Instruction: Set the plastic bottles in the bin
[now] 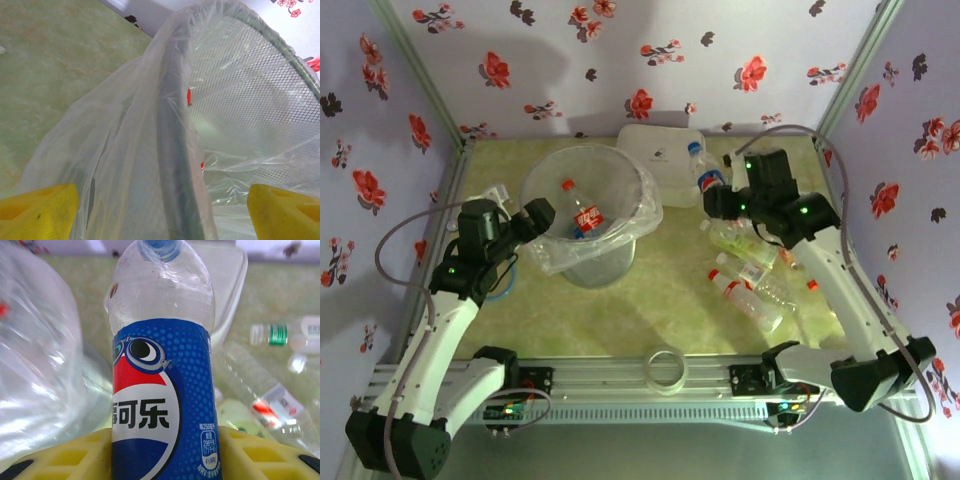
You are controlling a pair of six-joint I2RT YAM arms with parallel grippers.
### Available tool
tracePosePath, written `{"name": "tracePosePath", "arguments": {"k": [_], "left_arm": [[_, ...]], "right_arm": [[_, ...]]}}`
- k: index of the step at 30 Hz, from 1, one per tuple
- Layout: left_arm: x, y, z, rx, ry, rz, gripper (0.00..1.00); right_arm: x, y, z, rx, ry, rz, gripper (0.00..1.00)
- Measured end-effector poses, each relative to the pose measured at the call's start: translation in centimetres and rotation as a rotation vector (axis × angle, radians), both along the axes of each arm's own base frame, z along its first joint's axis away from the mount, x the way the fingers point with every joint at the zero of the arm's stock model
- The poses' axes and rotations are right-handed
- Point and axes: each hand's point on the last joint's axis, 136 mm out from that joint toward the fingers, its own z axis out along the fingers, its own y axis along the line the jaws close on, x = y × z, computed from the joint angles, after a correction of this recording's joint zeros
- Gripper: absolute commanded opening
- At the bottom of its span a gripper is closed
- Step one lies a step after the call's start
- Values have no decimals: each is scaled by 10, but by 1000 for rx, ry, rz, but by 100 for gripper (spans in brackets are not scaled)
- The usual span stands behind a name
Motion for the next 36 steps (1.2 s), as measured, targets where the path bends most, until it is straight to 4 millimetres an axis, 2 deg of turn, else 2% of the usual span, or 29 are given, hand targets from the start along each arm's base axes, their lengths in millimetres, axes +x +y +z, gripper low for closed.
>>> {"name": "tracePosePath", "arguments": {"k": [2,4,6,9,11,14,18,22,32,34,36], "left_arm": [[-1,0,1,-4,-6,1,88],[-1,0,1,-7,-8,2,88],[-2,0,1,-10,-11,3,88],[-3,1,3,-11,-15,3,88],[-4,1,5,-13,-23,3,88],[-7,2,8,-23,-34,5,88],[-8,1,8,-23,-32,2,88],[-10,1,4,-17,-19,1,88],[-10,2,4,-12,-21,1,89],[-9,2,4,-9,-22,1,89],[-9,3,5,-9,-24,2,89]], "right_arm": [[3,8,25,40,-44,16,49],[4,24,46,75,-81,61,49],[5,56,66,129,-105,146,50],[7,111,82,177,-109,280,50],[7,146,82,191,-99,357,50],[4,197,68,194,-61,457,50],[-1,241,39,169,-1,529,50],[-5,260,16,129,42,553,50],[-6,249,-9,33,59,518,51],[-4,248,-14,16,60,511,54],[-2,246,-17,-1,54,507,63]]}}
